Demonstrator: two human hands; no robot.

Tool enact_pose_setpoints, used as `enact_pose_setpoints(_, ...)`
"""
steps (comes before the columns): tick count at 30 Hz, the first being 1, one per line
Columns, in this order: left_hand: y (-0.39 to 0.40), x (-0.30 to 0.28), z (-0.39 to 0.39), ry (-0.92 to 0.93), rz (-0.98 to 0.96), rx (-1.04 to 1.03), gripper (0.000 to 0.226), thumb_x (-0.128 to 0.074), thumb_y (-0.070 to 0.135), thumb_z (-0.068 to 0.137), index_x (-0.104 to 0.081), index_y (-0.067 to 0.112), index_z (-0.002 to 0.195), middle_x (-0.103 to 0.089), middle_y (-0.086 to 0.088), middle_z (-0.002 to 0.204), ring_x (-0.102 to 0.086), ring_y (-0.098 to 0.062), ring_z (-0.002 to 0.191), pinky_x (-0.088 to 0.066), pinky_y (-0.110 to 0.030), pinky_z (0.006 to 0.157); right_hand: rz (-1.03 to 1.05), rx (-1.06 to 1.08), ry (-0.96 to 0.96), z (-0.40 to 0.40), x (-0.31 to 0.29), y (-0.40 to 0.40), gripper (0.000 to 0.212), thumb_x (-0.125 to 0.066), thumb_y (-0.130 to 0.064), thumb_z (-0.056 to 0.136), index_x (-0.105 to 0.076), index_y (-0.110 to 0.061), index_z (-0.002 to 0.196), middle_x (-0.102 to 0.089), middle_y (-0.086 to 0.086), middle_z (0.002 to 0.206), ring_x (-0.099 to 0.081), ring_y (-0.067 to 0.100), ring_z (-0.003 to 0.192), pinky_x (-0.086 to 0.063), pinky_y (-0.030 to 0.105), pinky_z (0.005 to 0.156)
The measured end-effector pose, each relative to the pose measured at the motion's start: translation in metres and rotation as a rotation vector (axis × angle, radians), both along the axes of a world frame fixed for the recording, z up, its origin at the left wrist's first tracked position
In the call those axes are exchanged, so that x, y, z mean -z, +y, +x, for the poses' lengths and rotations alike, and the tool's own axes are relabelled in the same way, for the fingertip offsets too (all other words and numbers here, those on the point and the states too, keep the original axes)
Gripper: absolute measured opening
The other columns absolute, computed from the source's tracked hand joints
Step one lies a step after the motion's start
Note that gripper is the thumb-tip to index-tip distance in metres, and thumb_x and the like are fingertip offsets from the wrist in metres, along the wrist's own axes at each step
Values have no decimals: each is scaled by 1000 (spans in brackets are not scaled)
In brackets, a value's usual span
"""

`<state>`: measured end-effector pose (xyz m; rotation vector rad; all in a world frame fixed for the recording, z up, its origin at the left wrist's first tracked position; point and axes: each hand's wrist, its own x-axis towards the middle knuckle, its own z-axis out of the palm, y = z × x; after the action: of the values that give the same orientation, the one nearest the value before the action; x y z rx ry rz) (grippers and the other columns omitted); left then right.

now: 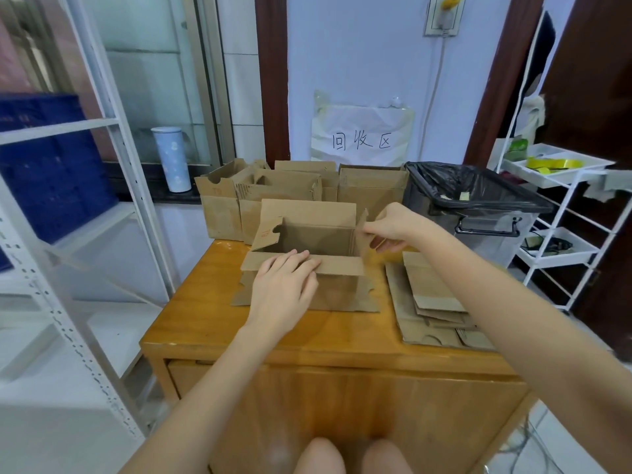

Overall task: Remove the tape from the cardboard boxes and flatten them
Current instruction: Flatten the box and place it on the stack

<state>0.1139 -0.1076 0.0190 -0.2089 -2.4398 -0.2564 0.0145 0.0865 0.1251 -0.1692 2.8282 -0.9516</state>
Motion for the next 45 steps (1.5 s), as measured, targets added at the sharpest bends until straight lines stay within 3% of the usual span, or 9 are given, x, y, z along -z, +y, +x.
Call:
enact_pose_setpoints(6,4,-8,-1,-9,32,-8,49,-28,35,95,-73,20,108,-71,0,109,-64,-19,106,-46,-36,93,-65,71,-66,-4,21,26,26,-60,-28,93,-67,-3,95,-72,5,79,-65,12,62,-52,22,56)
enact_pose_setpoints(12,14,-20,0,-58,41,-41,46,-29,34,96,-70,20,111,-68,2,111,-58,-17,105,-39,-33,88,-169,123,-94,-6,44,30,28,-61,-33,93,-66,-6,86,-71,4,76,-65,12,64,-57,31,77)
enact_pose_setpoints(18,11,-39,-4,-49,41,-122,33,-37,29,102,-53,19,130,-68,2,110,-61,-18,98,-41,-29,68,-207,125,-71,-7,38,34,24,-65,-28,91,-69,-5,89,-67,7,77,-58,12,60,-55,25,66)
enact_pose_setpoints(23,-8,-37,-14,-48,-149,-154,37,-40,32,101,-75,18,98,-74,-1,97,-60,-22,109,-28,-38,104,-216,124,-64,-6,39,31,23,-65,-26,91,-68,-4,85,-65,7,72,-56,12,58,-56,28,72)
enact_pose_setpoints(25,-15,-32,-14,15,-195,-185,44,-38,33,98,-78,17,86,-75,-4,92,-62,-24,110,-28,-43,108,-219,126,-56,-7,40,31,23,-65,-26,91,-68,-3,86,-65,7,72,-56,12,58,-56,29,74)
enact_pose_setpoints(28,-28,-27,-12,47,-170,-227,53,-29,37,95,-79,18,90,-73,-9,102,-57,-28,120,-24,-44,110,-227,132,-51,-9,42,32,25,-65,-27,91,-69,-3,87,-65,7,72,-56,12,58,-56,30,77)
enact_pose_setpoints(33,-56,-21,-5,-10,39,-284,48,-30,38,100,-70,17,114,-65,-7,124,-42,-28,134,-22,-46,112,-227,130,-58,-11,47,32,25,-65,-29,91,-67,-6,81,-64,4,69,-55,11,56,-56,30,75)
enact_pose_setpoints(40,-78,13,4,-108,494,-182,56,-14,49,102,-54,25,133,-57,1,134,-44,-21,128,-32,-44,109,-236,118,-84,-10,54,31,25,-63,-31,92,-67,-7,84,-64,3,71,-55,11,59,-54,24,65)
enact_pose_setpoints(45,-75,24,5,-143,796,-45,50,-13,47,102,-50,33,133,-50,6,138,-37,-15,133,-25,-26,104,-271,121,-74,-4,59,30,29,-59,-32,94,-67,-4,94,-62,4,73,-56,11,61,-53,24,63)
